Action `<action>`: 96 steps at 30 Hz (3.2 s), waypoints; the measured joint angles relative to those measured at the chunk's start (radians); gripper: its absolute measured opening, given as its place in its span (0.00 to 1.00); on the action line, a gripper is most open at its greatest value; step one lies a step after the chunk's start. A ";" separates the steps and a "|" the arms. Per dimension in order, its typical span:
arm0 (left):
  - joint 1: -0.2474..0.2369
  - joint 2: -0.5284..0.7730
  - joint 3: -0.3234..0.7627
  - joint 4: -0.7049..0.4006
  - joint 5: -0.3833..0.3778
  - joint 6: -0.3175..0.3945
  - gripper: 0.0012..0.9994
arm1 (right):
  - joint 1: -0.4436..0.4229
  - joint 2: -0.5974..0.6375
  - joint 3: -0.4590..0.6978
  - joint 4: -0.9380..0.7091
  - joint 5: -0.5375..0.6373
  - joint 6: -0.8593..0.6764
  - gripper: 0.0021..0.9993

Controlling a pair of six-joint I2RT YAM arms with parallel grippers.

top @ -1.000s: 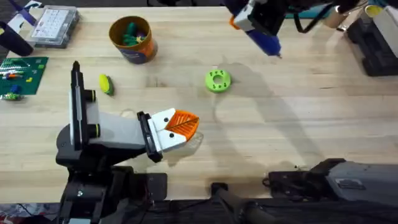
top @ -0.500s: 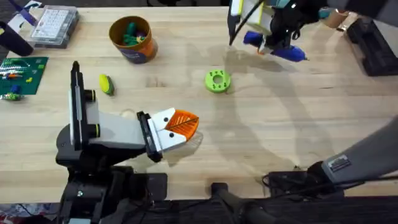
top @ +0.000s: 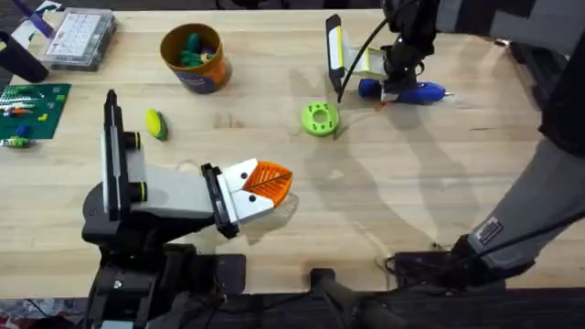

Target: Pick up the gripper from the table and insert it into the empty holder that is missing its gripper. Then pick up a screw, insert it into the mounting hole, and use the screwdriver to tighten it. Finally, clean up the table by picking up the vegetable and placing it into the bucket.

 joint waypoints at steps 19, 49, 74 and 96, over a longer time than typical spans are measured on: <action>0.000 0.000 0.000 0.000 -0.001 0.004 0.14 | 0.000 -0.001 0.034 0.020 0.028 -0.005 0.99; 0.000 0.015 0.075 0.050 -0.179 -0.169 0.99 | 0.282 -0.556 0.030 0.054 0.054 0.432 1.00; 0.000 0.830 0.906 -0.719 -0.615 0.154 0.99 | 0.297 -1.053 -0.079 -0.234 0.100 1.392 1.00; 0.065 1.000 1.087 -0.922 -0.871 0.271 0.99 | 0.256 -1.270 -0.477 -0.161 0.051 1.480 1.00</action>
